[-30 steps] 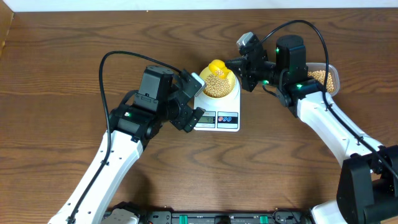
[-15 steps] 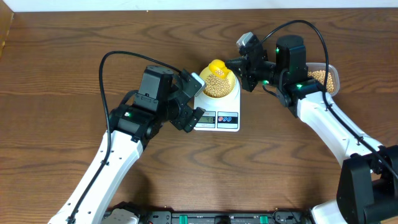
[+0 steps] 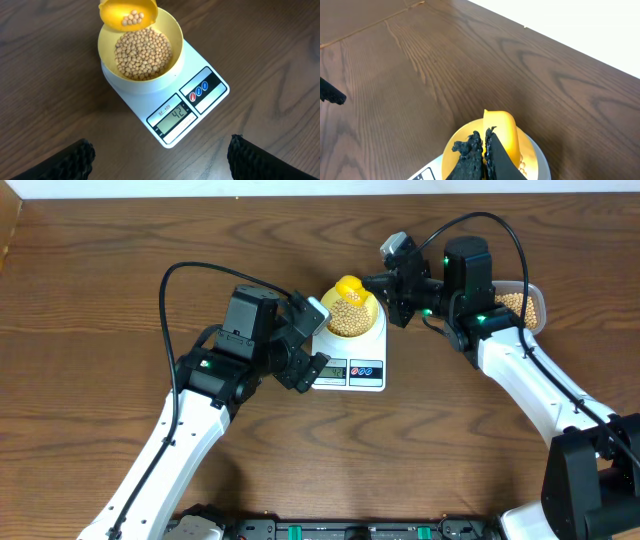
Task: Scoop item into bowl and weigh 50g on scale
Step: 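Tilt the scoop slowly to trickle soybeans into the bowl, then carry the empty yellow scoop right to the soybean tub, right gripper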
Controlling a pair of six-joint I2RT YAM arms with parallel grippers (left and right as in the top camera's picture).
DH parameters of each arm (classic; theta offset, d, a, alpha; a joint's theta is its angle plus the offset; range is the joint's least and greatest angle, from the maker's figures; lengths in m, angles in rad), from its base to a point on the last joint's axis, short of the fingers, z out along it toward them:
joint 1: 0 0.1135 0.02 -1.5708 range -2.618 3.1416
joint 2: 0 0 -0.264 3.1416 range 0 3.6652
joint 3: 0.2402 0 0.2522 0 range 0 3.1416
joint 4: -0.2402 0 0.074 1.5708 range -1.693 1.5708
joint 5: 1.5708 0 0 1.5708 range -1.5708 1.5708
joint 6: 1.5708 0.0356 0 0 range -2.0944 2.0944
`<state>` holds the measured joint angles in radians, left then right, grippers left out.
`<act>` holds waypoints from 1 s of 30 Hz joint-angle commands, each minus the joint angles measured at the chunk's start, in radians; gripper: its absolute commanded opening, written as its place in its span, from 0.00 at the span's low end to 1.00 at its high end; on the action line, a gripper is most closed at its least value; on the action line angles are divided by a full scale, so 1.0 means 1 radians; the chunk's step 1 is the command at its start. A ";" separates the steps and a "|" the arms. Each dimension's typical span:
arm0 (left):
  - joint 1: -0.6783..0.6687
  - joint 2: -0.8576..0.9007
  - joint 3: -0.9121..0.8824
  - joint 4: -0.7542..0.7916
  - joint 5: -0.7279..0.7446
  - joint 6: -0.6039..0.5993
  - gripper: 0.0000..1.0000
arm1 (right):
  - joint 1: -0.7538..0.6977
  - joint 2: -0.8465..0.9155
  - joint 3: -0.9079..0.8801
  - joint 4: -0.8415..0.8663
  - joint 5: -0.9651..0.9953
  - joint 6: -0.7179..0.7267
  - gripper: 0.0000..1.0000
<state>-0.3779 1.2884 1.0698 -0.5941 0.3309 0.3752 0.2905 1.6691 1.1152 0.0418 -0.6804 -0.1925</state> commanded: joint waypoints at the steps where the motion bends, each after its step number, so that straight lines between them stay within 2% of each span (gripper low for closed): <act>1: -0.001 -0.014 -0.007 0.000 0.000 0.017 0.87 | 0.006 0.007 0.001 0.000 -0.011 -0.050 0.01; 15: -0.001 -0.014 -0.007 0.000 0.000 0.017 0.87 | 0.011 0.007 0.001 0.000 -0.037 -0.298 0.01; 25: -0.001 -0.014 -0.007 0.000 0.000 0.017 0.87 | 0.016 0.007 0.001 0.008 -0.037 -0.298 0.01; 30: -0.001 -0.014 -0.007 0.000 0.000 0.017 0.87 | 0.010 0.006 0.001 0.093 -0.032 -0.179 0.01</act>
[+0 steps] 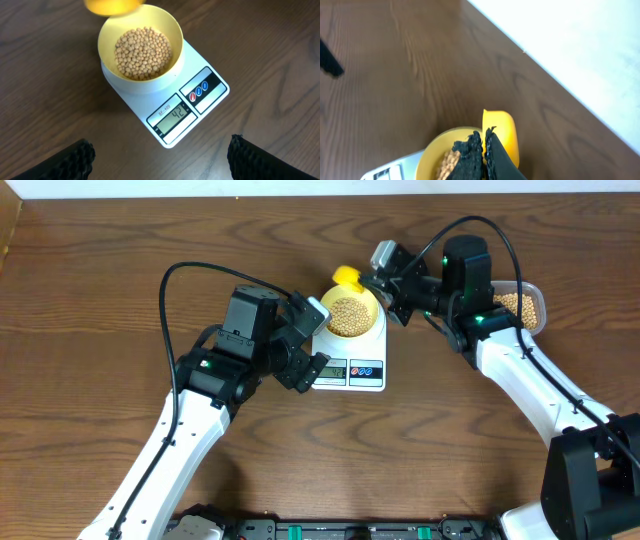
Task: Scoop item into bowl and weigh 50g on scale
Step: 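Carry the empty yellow scoop right to the soybean tub, right gripper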
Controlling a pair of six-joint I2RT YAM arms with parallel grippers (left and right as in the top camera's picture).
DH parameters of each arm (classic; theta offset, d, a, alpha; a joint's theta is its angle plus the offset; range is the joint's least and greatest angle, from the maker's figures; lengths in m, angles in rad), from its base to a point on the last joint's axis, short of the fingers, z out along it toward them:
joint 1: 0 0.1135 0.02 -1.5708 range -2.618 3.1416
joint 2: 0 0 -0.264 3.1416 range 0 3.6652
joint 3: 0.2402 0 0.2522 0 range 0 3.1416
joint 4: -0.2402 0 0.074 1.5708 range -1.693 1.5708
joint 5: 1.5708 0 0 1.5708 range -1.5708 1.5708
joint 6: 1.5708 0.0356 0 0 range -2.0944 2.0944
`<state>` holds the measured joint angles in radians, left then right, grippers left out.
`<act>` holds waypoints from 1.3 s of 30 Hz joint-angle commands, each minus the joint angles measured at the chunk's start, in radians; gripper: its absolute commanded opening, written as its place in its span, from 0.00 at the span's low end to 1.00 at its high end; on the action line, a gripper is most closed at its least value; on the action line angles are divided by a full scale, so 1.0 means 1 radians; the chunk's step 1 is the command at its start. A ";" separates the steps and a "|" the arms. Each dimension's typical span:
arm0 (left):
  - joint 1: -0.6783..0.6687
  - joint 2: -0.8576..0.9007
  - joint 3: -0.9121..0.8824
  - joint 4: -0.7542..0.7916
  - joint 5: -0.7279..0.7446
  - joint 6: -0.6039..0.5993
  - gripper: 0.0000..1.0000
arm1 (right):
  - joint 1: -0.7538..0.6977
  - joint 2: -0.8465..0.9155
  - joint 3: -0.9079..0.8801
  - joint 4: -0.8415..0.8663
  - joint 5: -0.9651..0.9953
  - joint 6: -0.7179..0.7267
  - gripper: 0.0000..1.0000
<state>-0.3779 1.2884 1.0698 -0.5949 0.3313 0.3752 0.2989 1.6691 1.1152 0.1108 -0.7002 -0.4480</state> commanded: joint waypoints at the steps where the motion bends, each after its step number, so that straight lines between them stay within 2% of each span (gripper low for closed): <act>1: -0.001 -0.014 -0.007 0.001 0.000 0.017 0.87 | -0.003 0.006 0.001 0.042 -0.012 0.107 0.01; 7: -0.001 -0.014 -0.007 0.001 0.000 0.017 0.87 | -0.074 0.006 0.002 0.067 0.007 0.204 0.01; 18: -0.001 -0.014 -0.007 0.001 0.000 0.017 0.87 | -0.296 -0.037 0.003 0.082 0.024 0.435 0.01; 30: -0.001 -0.014 -0.007 0.001 0.000 0.017 0.87 | -0.422 -0.060 0.003 -0.065 0.024 0.457 0.01; 39: -0.001 -0.014 -0.007 0.001 0.000 0.017 0.87 | -0.488 -0.171 0.003 -0.173 0.099 0.460 0.01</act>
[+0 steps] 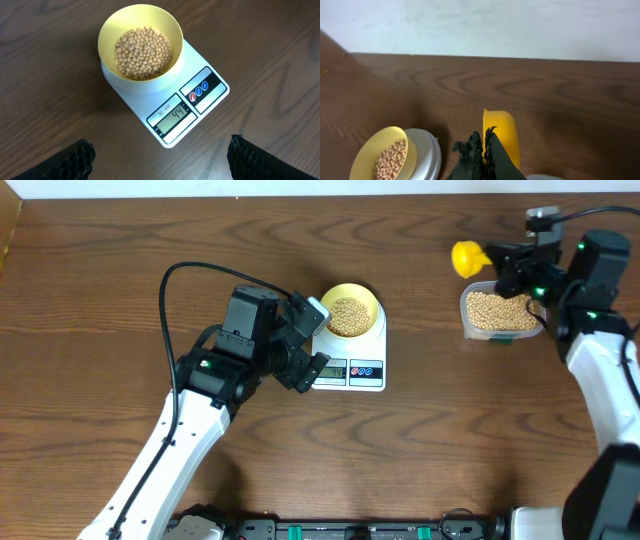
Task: Scoop item into bowl and weigh 50g on scale
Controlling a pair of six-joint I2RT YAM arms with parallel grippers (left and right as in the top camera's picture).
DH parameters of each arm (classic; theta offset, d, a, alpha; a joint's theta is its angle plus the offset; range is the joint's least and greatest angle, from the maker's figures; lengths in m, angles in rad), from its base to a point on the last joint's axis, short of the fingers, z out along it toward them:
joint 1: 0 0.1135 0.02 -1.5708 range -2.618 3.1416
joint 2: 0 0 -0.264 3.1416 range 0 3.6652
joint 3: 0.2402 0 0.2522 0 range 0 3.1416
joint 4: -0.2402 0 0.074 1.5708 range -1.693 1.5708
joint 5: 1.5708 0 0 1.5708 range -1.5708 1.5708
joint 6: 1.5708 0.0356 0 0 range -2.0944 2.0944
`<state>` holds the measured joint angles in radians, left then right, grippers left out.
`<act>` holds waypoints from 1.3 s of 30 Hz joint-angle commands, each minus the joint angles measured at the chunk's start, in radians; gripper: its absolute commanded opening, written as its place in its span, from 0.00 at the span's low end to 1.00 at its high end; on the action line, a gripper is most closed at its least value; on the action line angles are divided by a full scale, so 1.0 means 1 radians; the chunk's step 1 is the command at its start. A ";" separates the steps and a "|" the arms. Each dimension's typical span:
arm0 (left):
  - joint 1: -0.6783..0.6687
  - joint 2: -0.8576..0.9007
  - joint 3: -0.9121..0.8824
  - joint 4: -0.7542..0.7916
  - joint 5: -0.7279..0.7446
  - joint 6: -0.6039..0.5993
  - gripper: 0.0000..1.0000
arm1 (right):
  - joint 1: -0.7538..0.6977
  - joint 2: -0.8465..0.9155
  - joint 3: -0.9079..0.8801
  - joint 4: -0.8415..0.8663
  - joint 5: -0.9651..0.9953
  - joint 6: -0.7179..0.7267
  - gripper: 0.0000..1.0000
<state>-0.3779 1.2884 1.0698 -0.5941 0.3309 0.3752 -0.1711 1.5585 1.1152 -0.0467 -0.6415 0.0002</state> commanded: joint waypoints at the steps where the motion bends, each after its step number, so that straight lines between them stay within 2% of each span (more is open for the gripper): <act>1: -0.001 -0.014 -0.007 0.000 0.000 0.017 0.87 | -0.022 -0.070 0.003 -0.034 0.056 0.001 0.01; 9: -0.001 -0.014 -0.007 0.001 0.000 0.017 0.87 | -0.041 -0.087 0.003 -0.227 0.240 -0.134 0.01; 19: -0.001 -0.014 -0.007 0.000 0.000 0.017 0.87 | -0.042 -0.069 0.003 -0.263 0.470 -0.260 0.01; 28: -0.001 -0.014 -0.007 0.000 0.000 0.017 0.87 | -0.036 0.008 0.003 -0.264 0.435 -0.259 0.01; 39: -0.001 -0.014 -0.007 0.000 0.000 0.017 0.87 | -0.030 0.013 0.002 -0.311 0.421 -0.248 0.01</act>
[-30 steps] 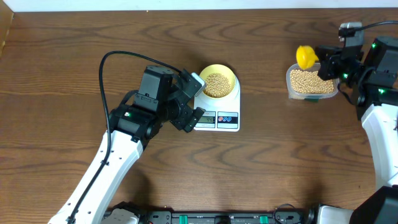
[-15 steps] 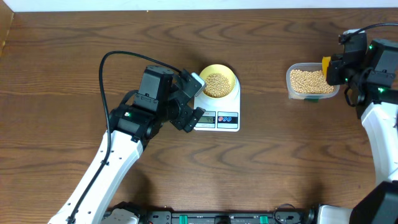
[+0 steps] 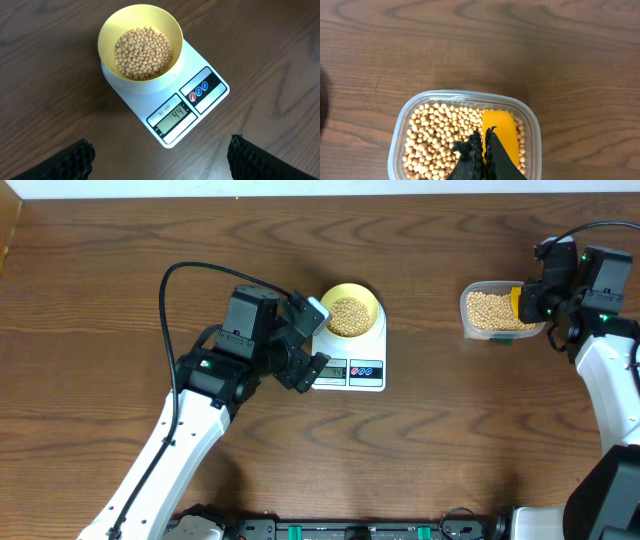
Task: Scoop item into bowl and weigh 50g on scale
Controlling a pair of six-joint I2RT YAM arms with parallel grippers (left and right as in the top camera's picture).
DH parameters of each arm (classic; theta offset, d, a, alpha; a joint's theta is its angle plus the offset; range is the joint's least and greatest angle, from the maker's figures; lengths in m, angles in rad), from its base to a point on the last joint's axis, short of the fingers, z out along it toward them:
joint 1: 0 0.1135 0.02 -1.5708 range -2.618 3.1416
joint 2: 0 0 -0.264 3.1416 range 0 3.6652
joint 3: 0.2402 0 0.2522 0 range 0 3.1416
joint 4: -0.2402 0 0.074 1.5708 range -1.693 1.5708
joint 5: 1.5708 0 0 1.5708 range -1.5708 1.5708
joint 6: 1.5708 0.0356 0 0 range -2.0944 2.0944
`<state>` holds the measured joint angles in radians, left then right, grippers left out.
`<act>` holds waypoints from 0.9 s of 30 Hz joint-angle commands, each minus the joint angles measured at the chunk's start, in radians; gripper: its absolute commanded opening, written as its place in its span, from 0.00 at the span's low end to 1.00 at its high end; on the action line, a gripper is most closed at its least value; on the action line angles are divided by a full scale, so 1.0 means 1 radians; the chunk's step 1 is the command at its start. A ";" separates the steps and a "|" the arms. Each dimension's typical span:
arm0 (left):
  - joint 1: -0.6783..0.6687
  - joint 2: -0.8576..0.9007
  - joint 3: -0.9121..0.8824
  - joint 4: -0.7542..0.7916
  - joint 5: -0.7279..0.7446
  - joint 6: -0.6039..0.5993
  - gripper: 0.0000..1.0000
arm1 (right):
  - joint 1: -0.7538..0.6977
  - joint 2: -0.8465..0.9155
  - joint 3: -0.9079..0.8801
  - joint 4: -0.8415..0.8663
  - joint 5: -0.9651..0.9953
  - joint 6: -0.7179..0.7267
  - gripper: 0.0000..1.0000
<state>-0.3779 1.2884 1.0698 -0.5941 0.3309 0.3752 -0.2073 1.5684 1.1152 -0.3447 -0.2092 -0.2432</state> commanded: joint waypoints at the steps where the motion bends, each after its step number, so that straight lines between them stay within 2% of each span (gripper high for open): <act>1: -0.001 -0.014 -0.007 0.000 0.000 0.017 0.87 | 0.007 0.003 0.002 -0.022 -0.015 -0.005 0.01; 10: -0.001 -0.014 -0.007 0.000 0.000 0.017 0.87 | 0.009 0.014 0.001 -0.048 -0.166 0.003 0.01; 20: -0.001 -0.014 -0.007 0.000 0.000 0.017 0.87 | 0.018 0.015 0.001 -0.060 -0.179 0.048 0.01; 27: -0.001 -0.014 -0.007 0.001 0.000 0.017 0.87 | 0.019 0.015 0.001 -0.067 -0.268 0.076 0.01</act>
<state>-0.3779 1.2884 1.0698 -0.5945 0.3309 0.3752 -0.1932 1.5757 1.1152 -0.4072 -0.4168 -0.2058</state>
